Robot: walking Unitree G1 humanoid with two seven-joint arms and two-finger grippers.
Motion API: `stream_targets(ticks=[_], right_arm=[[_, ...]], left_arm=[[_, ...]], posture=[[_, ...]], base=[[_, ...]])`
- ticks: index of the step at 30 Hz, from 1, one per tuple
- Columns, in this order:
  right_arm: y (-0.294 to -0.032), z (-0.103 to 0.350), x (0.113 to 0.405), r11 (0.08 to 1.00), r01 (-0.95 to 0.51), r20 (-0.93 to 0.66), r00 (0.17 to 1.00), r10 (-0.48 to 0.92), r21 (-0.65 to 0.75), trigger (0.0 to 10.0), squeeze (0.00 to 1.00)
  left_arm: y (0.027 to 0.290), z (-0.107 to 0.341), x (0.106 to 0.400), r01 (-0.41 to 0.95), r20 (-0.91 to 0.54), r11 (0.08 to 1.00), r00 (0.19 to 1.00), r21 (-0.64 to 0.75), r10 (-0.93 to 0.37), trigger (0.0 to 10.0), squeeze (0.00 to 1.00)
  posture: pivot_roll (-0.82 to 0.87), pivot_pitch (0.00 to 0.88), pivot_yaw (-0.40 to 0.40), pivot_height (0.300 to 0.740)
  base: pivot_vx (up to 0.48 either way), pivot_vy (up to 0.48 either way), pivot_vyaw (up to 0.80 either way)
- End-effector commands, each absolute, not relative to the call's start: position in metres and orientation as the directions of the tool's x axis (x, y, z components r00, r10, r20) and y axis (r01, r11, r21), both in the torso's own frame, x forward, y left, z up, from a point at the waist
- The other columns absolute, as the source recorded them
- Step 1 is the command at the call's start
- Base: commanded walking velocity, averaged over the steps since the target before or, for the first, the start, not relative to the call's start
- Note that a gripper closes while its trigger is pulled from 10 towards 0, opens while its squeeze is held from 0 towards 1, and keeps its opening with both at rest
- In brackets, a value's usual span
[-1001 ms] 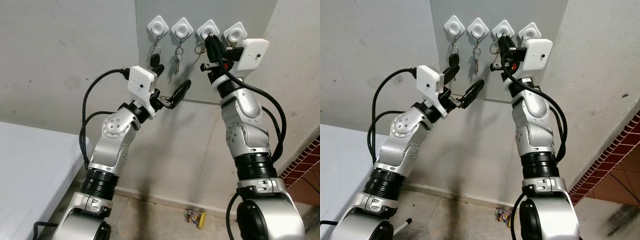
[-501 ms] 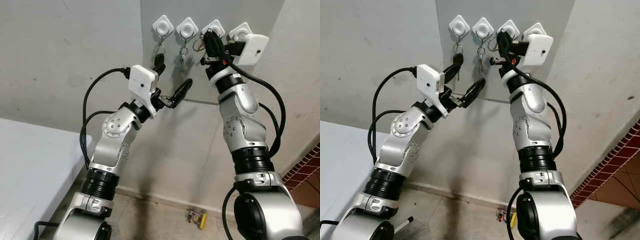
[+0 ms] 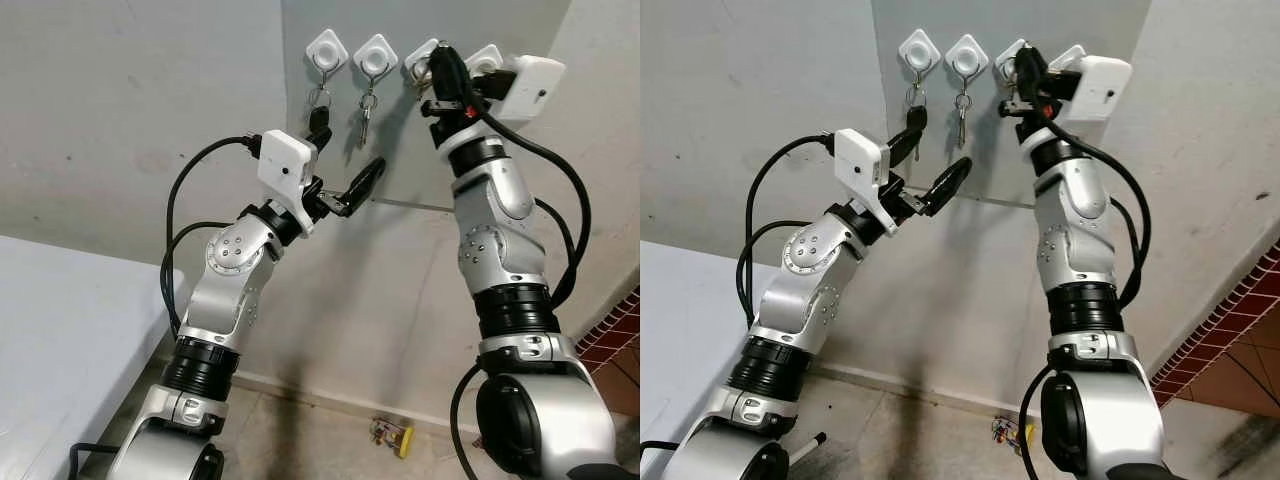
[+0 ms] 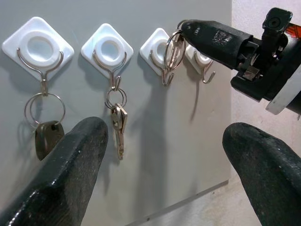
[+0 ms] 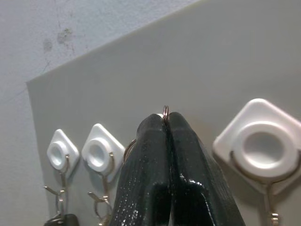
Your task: Hang keys on a hook
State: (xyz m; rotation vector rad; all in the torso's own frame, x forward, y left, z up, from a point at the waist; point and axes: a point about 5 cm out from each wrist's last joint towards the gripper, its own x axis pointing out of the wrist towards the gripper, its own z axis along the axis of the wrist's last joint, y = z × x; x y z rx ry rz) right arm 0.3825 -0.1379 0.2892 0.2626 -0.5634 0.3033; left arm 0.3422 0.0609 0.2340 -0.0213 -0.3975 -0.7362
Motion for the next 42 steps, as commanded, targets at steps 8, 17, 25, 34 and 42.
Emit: stream_targets(ticks=[8, 17, 25, 34, 42], right_arm=[[-0.141, 0.283, 0.379, 0.92, -0.368, 0.549, 0.801, 0.24, 0.134, 10.0, 0.0], [-0.137, 0.276, 0.376, 0.912, -0.396, 0.529, 0.8, 0.283, 0.109, 10.0, 0.0], [-0.135, 0.271, 0.372, 0.908, -0.409, 0.517, 0.798, 0.31, 0.087, 10.0, 0.0], [-0.138, 0.252, 0.36, 0.91, -0.402, 0.478, 0.822, 0.309, 0.103, 10.0, 0.0], [-0.144, 0.231, 0.349, 0.916, -0.381, 0.43, 0.853, 0.294, 0.13, 10.0, 0.0]], left_arm=[[0.061, 0.24, 0.341, 0.655, 0.365, 0.742, 0.662, 0.142, -0.654, 10.0, 0.0], [0.059, 0.24, 0.342, 0.658, 0.364, 0.74, 0.66, 0.14, -0.657, 10.0, 0.0], [0.061, 0.241, 0.342, 0.654, 0.365, 0.743, 0.663, 0.14, -0.653, 10.0, 0.0], [0.062, 0.24, 0.342, 0.652, 0.366, 0.746, 0.666, 0.137, -0.65, 10.0, 0.0], [0.06, 0.241, 0.343, 0.653, 0.365, 0.744, 0.665, 0.139, -0.652, 10.0, 0.0]], posture=[[-0.06, 0.0, -0.002, 0.74], [-0.06, 0.0, 0.001, 0.74], [-0.06, 0.0, -0.001, 0.74], [-0.06, 0.0, -0.003, 0.74], [-0.07, 0.0, 0.004, 0.74]], base=[[0.0, 0.0, 0.0], [0.0, 0.0, 0.0], [0.0, 0.0, 0.0], [0.0, 0.0, 0.0], [0.0, 0.0, 0.0]])
